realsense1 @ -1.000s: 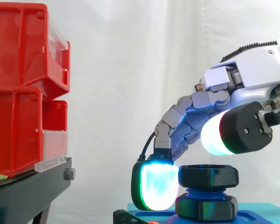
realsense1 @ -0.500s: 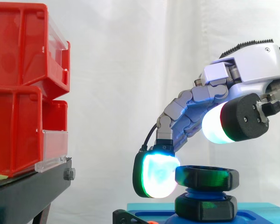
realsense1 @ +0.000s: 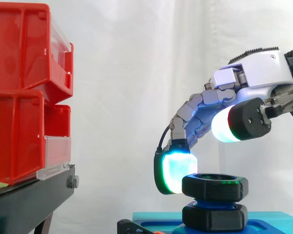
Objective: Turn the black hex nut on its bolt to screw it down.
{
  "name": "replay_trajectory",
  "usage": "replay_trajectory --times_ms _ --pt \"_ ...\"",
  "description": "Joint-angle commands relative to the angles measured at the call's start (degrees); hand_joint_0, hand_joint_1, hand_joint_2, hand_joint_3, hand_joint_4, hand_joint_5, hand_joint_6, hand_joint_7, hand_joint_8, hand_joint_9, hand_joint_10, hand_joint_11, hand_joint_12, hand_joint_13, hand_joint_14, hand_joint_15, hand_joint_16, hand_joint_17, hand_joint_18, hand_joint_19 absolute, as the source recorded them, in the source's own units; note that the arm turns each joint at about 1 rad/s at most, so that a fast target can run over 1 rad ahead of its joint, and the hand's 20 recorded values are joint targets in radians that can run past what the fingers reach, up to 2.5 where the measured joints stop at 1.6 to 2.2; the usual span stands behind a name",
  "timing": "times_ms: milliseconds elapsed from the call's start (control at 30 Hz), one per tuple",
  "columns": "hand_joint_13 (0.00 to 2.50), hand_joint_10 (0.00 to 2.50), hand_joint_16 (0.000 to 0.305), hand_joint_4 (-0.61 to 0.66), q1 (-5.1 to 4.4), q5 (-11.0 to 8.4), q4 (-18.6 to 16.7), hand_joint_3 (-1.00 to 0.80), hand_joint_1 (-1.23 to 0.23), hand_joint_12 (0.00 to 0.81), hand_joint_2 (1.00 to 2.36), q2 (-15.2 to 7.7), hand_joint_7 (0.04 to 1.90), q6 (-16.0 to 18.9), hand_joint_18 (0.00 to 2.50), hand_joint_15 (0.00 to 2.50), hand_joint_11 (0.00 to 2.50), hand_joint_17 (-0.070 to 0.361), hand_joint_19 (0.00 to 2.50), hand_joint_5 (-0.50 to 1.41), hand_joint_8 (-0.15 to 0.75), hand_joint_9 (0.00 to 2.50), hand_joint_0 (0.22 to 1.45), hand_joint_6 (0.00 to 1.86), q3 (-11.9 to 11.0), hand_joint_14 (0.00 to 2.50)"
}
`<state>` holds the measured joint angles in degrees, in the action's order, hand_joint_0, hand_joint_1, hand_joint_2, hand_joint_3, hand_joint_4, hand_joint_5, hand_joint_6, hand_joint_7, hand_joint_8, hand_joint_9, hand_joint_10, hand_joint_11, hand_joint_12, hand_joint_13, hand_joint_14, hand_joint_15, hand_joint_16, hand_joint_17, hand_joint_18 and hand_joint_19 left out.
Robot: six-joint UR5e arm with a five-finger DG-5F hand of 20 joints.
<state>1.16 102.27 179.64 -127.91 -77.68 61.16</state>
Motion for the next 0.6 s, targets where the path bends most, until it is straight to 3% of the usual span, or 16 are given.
replay_trajectory --times_ms 0,167,367,567 --pt "0.59 0.01 0.04 0.32 0.51 0.65 -0.5 -0.5 -0.3 0.343 1.0 0.0 0.85 0.2 0.45 0.11 0.38 0.09 0.06 -0.2 0.334 0.54 0.47 0.63 -0.2 0.0" --pt "0.6 0.01 0.04 0.32 -0.02 1.17 -2.3 -0.5 -0.3 0.345 1.0 -0.1 0.97 0.8 0.45 0.12 0.38 0.09 0.06 -0.19 0.334 0.56 0.47 0.56 -1.8 0.0" --pt "0.6 0.01 0.04 0.31 -0.9 0.91 -3.7 -0.5 -0.3 0.346 1.0 -0.1 0.98 1.3 0.45 0.12 0.39 0.091 0.07 -0.19 0.331 0.56 0.47 0.55 -1.8 0.0" --pt "0.6 0.01 0.041 0.31 -3.18 -1.29 -6.4 -0.5 -0.3 0.346 1.0 -0.1 0.98 3.2 0.46 0.12 0.39 0.091 0.08 -0.18 0.335 0.58 0.47 0.55 -1.9 0.0"
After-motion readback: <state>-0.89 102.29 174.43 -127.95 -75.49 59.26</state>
